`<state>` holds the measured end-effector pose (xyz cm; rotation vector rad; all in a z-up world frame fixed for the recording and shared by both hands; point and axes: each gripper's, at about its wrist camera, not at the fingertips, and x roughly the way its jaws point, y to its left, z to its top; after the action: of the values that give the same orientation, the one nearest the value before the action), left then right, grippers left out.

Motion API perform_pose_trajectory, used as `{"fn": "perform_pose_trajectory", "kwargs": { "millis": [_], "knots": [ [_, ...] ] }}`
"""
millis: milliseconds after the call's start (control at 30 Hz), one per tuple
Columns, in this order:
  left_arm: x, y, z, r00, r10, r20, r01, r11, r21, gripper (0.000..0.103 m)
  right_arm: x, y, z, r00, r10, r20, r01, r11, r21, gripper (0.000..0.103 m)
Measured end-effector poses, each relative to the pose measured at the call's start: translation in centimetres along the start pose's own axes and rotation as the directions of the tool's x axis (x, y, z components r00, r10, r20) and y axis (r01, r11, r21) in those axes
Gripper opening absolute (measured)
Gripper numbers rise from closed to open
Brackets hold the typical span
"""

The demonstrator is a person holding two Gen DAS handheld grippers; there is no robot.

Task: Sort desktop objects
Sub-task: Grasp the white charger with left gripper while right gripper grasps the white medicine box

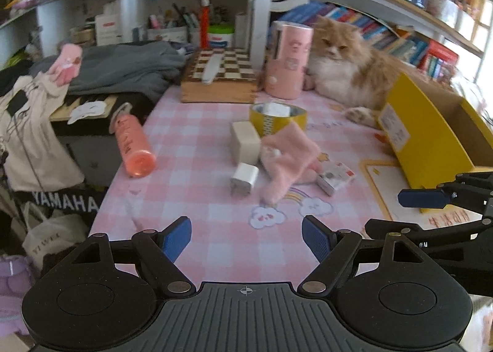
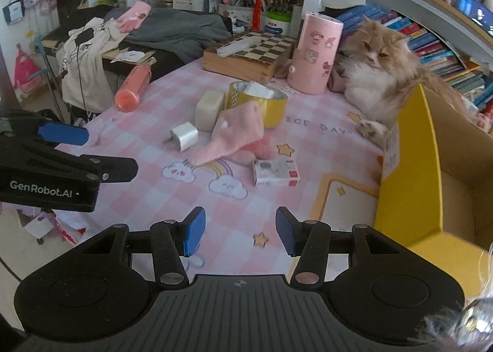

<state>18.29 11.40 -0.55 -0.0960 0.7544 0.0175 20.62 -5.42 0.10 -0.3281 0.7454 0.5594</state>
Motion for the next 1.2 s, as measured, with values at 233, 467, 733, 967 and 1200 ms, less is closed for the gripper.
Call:
{"fn": "perform_pose_trajectory", "kwargs": {
  "millis": [233, 467, 733, 967, 1200],
  "knots": [
    [1.7, 0.2, 1.0, 0.998, 0.062, -0.016, -0.062, 0.997, -0.04, 0.081, 3.0, -1.1, 2.5, 0.998, 0.063, 0.007, -0.063, 0.998, -0.014, 0.048],
    [3.6, -0.1, 2.0, 0.997, 0.073, -0.01, -0.073, 0.996, -0.044, 0.081, 6.0, -2.7, 3.5, 0.996, 0.077, -0.037, -0.077, 0.997, 0.0, 0.051],
    [7.9, -0.2, 3.3, 0.996, 0.081, -0.037, -0.082, 0.996, -0.034, 0.07, 9.0, -4.7, 3.8, 0.994, 0.066, -0.085, -0.063, 0.997, 0.04, 0.056],
    [11.0, -0.2, 3.8, 0.993, 0.083, -0.082, -0.082, 0.997, 0.016, 0.054, 10.6, -5.4, 3.9, 0.993, 0.049, -0.108, -0.046, 0.998, 0.036, 0.061],
    [12.3, -0.9, 3.8, 0.992, 0.077, -0.096, -0.07, 0.995, 0.071, 0.042, 11.9, -6.6, 3.6, 0.989, 0.07, -0.134, -0.056, 0.992, 0.111, 0.061]
  ]
}}
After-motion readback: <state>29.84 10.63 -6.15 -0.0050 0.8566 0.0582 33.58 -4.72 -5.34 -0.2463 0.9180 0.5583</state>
